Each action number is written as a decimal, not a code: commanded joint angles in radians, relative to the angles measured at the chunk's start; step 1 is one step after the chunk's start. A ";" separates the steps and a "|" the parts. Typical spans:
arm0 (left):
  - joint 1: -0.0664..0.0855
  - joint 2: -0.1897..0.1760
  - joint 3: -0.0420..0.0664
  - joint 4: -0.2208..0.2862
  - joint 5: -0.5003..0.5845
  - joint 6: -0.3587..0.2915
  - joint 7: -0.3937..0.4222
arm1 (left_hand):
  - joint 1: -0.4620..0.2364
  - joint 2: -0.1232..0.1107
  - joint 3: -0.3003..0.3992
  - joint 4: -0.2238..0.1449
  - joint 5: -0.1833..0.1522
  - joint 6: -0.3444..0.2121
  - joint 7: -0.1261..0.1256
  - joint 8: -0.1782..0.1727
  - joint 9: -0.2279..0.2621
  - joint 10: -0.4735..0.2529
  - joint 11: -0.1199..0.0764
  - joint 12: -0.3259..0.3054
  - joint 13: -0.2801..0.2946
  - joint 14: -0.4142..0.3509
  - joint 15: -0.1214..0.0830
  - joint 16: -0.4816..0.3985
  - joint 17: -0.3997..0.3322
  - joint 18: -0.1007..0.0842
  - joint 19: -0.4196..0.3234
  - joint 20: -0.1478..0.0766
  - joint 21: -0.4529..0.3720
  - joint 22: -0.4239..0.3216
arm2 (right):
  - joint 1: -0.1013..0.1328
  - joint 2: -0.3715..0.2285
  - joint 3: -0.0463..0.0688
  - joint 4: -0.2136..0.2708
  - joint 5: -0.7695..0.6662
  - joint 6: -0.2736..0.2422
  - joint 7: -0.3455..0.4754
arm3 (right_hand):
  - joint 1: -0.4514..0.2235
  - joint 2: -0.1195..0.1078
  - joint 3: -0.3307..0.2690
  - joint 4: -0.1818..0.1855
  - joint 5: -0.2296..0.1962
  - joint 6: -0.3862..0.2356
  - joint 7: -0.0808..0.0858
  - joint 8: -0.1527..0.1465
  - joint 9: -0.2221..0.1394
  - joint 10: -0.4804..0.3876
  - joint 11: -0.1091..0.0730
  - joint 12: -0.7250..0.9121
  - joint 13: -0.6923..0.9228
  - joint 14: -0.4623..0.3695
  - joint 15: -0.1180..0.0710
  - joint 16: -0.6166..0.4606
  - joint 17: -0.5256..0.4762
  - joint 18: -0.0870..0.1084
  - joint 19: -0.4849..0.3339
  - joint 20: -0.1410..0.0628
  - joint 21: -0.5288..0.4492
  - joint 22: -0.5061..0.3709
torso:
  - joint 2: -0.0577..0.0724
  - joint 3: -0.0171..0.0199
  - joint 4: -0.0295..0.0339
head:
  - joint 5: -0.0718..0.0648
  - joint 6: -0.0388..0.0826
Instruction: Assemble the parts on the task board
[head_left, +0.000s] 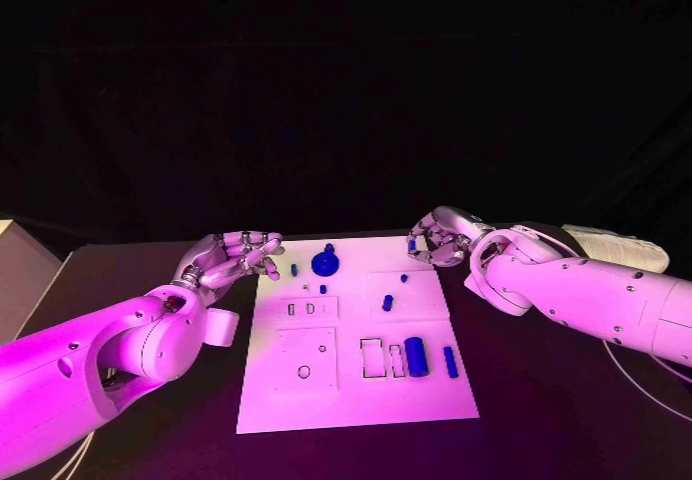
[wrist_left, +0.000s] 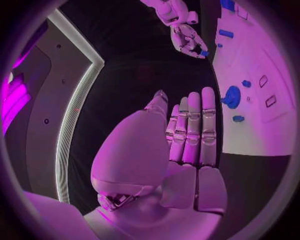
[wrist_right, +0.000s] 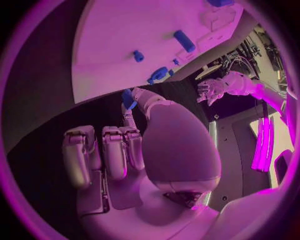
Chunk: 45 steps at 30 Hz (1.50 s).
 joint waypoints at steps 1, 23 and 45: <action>0.001 0.007 0.001 -0.007 -0.001 0.017 0.003 | 0.000 -0.005 0.007 0.001 0.006 -0.002 0.003 0.005 0.002 -0.007 -0.002 0.005 0.001 -0.008 0.000 0.006 0.001 0.003 -0.005 0.000 0.005 0.002 | 0.004 0.009 0.000 0.052 -0.021 -0.014 -0.043 | -0.004 0.005 0.002 -0.004 -0.005 0.007 0.001 0.004 0.001 0.105 -0.009 0.002 0.263 0.104 -0.005 0.004 0.256 -0.007 0.107 -0.007 0.002 0.263 | -0.010 -0.0052 -0.0031 | 0.008 -0.006; 0.001 0.046 0.000 -0.034 -0.018 -0.013 -0.034 | -0.026 -0.006 0.007 0.001 0.006 -0.007 -0.006 0.018 0.006 0.020 -0.017 0.084 0.043 0.029 -0.015 0.066 0.027 0.005 0.005 -0.009 0.050 0.030 | -0.041 0.225 -0.019 0.158 -0.135 -0.059 -0.339 | -0.007 0.008 0.007 -0.004 0.000 0.007 0.002 0.007 0.003 0.105 -0.009 0.002 0.263 0.103 0.000 0.003 0.251 -0.007 0.107 -0.005 0.002 0.263 | -0.037 -0.0276 0.0008 | 0.024 -0.032; 0.001 0.045 0.000 -0.022 -0.044 -0.021 -0.057 | -0.038 -0.012 0.020 0.000 0.006 0.006 -0.026 0.070 0.024 -0.026 -0.041 0.275 0.162 0.138 -0.042 0.305 0.222 -0.008 0.073 -0.035 0.272 0.214 | -0.111 0.305 -0.028 0.117 -0.225 -0.067 -0.420 | -0.011 0.005 0.007 -0.004 0.002 0.006 0.002 0.008 0.003 0.105 -0.008 0.002 0.263 0.103 0.001 0.003 0.251 -0.007 0.107 -0.003 0.002 0.263 | -0.033 -0.0248 0.0014 | 0.036 -0.057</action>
